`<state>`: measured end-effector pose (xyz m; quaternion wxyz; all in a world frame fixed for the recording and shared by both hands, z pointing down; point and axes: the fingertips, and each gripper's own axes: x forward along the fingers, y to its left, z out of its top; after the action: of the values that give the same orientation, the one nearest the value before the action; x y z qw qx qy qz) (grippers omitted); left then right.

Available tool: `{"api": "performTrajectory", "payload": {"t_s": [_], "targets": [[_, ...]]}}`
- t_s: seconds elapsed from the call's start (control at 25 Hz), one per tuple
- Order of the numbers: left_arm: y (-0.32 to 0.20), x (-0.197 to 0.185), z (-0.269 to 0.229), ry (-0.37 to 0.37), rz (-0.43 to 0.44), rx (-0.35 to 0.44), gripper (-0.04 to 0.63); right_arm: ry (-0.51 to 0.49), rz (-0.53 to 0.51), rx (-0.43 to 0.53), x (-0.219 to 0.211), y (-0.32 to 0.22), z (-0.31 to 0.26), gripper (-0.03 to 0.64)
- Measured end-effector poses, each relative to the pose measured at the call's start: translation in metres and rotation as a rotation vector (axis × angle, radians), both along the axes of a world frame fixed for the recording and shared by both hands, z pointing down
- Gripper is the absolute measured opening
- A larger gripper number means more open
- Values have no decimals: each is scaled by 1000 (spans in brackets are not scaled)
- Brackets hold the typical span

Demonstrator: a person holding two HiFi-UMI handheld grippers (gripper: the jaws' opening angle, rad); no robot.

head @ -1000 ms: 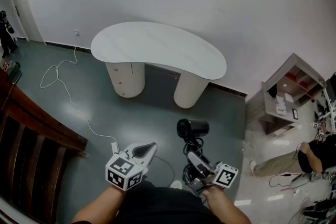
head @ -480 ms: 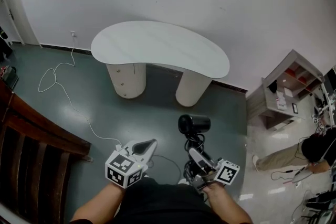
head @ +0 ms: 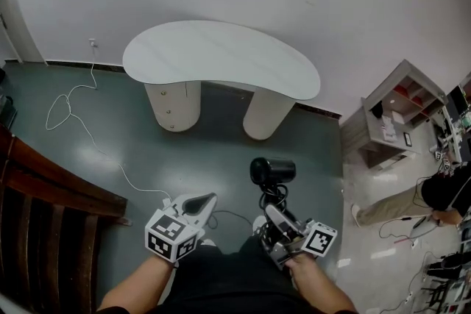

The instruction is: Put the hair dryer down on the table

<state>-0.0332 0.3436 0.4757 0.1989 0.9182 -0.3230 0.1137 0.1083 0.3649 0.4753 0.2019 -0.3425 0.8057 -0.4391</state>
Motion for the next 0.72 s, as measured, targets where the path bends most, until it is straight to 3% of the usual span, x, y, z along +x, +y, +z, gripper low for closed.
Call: {"api": "performTrajectory", "payload": {"t_s": [0.4,0.72], "targets": [[-8,-5,15,5,-24,-21,11,2,-18,-6,-8,-17,7,206],[-50,5,20,-12,-44,-23,11,-25,-25,-15,3,-76,18,206]]}}
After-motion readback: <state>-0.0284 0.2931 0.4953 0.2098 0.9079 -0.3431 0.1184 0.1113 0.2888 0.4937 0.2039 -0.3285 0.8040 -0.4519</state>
